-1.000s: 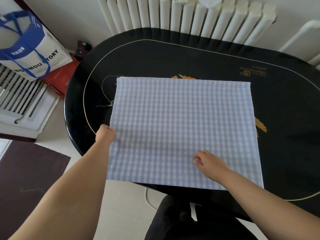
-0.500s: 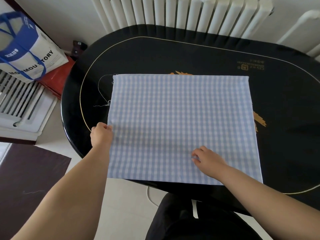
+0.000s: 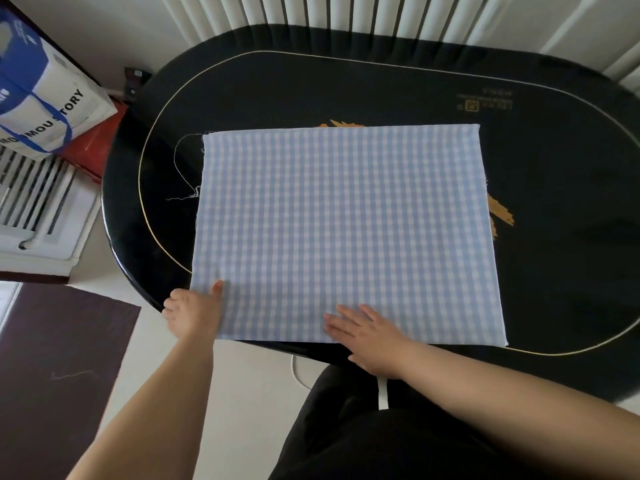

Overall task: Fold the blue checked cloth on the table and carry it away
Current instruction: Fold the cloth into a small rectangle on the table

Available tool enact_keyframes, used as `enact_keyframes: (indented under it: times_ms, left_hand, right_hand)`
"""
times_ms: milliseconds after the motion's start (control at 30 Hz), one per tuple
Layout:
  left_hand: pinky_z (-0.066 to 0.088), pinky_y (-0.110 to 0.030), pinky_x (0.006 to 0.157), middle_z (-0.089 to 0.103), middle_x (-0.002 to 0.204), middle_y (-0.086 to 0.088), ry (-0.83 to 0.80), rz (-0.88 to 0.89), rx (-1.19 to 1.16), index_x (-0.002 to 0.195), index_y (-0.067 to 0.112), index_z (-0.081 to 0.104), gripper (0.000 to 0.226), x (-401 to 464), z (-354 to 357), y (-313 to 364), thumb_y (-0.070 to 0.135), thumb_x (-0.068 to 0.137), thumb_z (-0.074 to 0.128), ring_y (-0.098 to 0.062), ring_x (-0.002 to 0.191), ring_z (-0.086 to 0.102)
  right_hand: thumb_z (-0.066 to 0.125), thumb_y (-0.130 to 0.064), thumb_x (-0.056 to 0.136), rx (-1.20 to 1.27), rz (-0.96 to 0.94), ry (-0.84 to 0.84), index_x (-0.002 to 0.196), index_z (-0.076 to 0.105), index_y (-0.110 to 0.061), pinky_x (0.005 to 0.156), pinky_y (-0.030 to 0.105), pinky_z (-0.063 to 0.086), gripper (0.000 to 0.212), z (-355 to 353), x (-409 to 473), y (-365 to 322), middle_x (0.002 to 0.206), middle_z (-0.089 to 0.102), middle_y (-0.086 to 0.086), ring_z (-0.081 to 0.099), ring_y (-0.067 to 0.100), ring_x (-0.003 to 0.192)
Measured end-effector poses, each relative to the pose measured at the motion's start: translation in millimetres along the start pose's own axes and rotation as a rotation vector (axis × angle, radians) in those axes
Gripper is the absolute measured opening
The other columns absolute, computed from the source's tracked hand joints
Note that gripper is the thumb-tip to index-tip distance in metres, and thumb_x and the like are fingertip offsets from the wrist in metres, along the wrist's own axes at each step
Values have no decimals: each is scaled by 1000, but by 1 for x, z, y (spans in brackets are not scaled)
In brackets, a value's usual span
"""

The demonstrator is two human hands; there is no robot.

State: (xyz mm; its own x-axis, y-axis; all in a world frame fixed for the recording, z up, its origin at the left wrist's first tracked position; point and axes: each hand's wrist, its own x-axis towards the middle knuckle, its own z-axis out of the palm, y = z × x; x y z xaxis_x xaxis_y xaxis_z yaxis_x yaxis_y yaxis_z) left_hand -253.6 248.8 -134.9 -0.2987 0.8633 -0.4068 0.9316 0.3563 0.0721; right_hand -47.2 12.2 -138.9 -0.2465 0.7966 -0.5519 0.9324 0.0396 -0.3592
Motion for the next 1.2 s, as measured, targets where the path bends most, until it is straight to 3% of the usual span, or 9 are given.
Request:
enact_keyframes:
  times_ms: [133, 267, 433, 767, 833, 900, 1000, 1100, 1200]
  left_hand:
    - [35, -48, 102, 43, 136, -22, -97, -34, 18, 135, -5, 32, 90, 5, -9, 4, 62, 82, 59, -39, 128, 40]
    - [45, -44, 81, 57, 117, -16, -273, -1, -55, 129, -2, 43, 73, 20, -19, 1, 51, 84, 64, -39, 108, 56]
    - [48, -50, 97, 66, 115, -12, -493, 71, -216, 120, 2, 60, 60, 45, -39, -21, 42, 77, 76, -35, 102, 64]
    - [53, -43, 84, 69, 116, -3, -662, 299, -719, 122, 24, 59, 34, -38, -103, 28, 17, 89, 63, -29, 107, 65]
    - [52, -40, 88, 70, 114, -1, -677, 439, -765, 123, 22, 60, 35, -82, -107, 63, 11, 90, 60, -23, 105, 67]
    - [53, -37, 87, 71, 106, 1, -654, 585, -732, 110, 25, 64, 28, -134, -96, 101, 8, 89, 60, -19, 99, 68]
    - [53, -28, 79, 69, 97, 9, -624, 764, -578, 114, 29, 60, 31, -212, -55, 149, 11, 89, 52, -9, 88, 66]
    - [48, -22, 71, 65, 101, 8, -600, 903, -410, 138, 31, 44, 44, -265, 11, 173, 24, 95, 45, -6, 84, 62]
    - [47, -36, 78, 65, 100, -15, -775, 990, -79, 151, 25, 17, 58, -292, 68, 174, 29, 99, 42, -29, 91, 63]
  right_hand:
    - [34, -33, 102, -66, -36, 6, 151, -7, -21, 113, 45, -13, 66, 6, -6, 1, 149, -25, -8, -26, 19, 137]
    - [30, -34, 102, -70, -90, 16, 152, -3, -22, 113, 45, -14, 60, 12, -11, 4, 153, -18, -9, -22, 19, 140]
    - [26, -35, 103, -91, -114, 3, 152, 0, -23, 115, 44, -13, 57, 14, -12, 12, 158, -11, -8, -22, 15, 139]
    - [34, -48, 98, -289, -4, -13, 150, -12, -24, 115, 55, -4, 73, 27, -14, -2, 148, -29, -6, -18, 23, 146]
    - [33, -46, 99, -118, -17, -24, 152, -1, -26, 118, 53, -5, 66, 19, -14, -3, 154, -19, -9, -16, 18, 145]
    - [32, -43, 100, 292, 46, 22, 148, 26, -30, 119, 49, 10, 50, 1, -17, 1, 160, 14, -9, 10, 16, 147]
    - [38, -41, 98, 982, 513, 447, 124, 57, -33, 99, 38, 44, 33, -30, -41, 25, 126, 62, -4, 56, 18, 118]
    - [34, -38, 101, 1395, 865, 798, 105, 63, -22, 85, 34, 48, 34, -48, -81, 83, 101, 68, -2, 64, 18, 97]
    - [28, -50, 99, 1506, 1009, 617, 103, 65, -16, 84, 33, 44, 50, -37, -112, 130, 99, 66, 3, 61, 20, 91]
